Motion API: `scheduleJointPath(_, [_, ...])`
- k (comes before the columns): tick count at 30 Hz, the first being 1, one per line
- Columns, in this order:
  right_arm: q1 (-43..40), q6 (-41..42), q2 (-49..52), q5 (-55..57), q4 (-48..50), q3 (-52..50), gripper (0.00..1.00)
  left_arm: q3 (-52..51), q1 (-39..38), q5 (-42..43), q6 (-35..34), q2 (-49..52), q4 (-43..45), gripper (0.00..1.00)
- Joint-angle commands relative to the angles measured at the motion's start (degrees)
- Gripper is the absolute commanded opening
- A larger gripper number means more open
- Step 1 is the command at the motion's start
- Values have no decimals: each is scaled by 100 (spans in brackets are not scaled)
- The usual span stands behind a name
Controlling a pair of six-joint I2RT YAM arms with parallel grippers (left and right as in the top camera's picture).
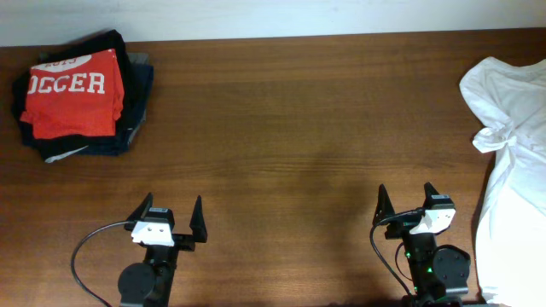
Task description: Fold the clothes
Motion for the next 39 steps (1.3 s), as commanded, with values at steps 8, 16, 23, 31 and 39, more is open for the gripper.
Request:
scheduleJointPath(8, [-35,24,-22,28,-26,-26,98,-35,-2,20,129,20,-7,99])
scheduleJointPath(16, [-35,24,-22,28,-26,-26,98,-35,-2,20,129,20,-7,99])
scheduleJointPath(23, [-35,24,-22,28,-26,-26,98,-35,-2,20,129,20,-7,99])
scheduleJointPath(31, [-35,46,-22,-299,157,-26,98,-35,-2,20,129,20,-7,99])
scheduleJointPath(39, [-35,46,339,-422,304,1880,98,-35,-2,20,129,20,-7,99])
